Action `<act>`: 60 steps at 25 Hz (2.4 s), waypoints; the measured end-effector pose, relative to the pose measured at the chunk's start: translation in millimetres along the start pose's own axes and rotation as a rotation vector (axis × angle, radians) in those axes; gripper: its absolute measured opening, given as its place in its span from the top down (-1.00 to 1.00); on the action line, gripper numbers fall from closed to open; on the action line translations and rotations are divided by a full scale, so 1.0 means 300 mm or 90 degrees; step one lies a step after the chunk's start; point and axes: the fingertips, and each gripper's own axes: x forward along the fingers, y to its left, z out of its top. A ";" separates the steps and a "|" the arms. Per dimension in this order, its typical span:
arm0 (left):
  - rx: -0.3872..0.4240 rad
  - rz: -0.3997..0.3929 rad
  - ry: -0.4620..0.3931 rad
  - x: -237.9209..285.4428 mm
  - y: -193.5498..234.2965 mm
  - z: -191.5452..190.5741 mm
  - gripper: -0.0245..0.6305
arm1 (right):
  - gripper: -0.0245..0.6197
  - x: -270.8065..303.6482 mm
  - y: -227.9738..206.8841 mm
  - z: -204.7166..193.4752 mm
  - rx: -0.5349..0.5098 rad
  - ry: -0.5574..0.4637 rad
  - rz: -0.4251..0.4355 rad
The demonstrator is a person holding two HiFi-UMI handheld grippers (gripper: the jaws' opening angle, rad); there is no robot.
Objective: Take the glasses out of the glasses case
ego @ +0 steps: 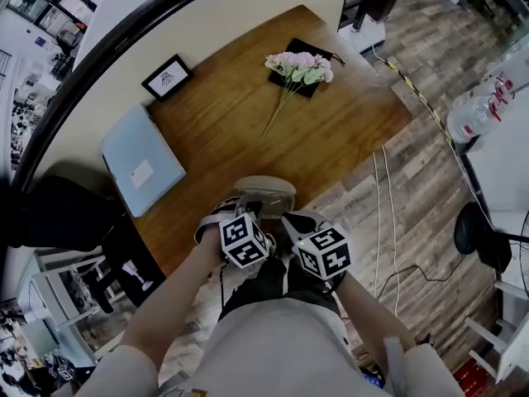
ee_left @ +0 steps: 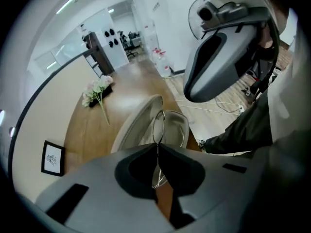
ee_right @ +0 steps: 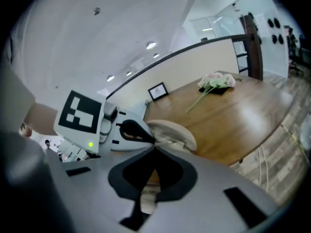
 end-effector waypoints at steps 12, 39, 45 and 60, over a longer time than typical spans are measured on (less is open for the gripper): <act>-0.153 0.119 -0.152 -0.469 0.198 0.061 0.89 | 0.91 -0.332 0.079 0.492 -0.024 -0.193 -0.008; -0.440 0.572 -0.518 -1.585 0.524 0.029 0.89 | 0.91 -0.966 0.490 1.072 -0.261 -0.534 -0.057; -0.450 0.566 -0.484 -1.515 0.477 -0.022 0.89 | 0.91 -0.881 0.477 0.985 -0.273 -0.468 -0.040; -0.479 0.542 -0.427 -1.401 0.424 -0.093 0.89 | 0.91 -0.788 0.500 0.888 -0.394 -0.411 -0.111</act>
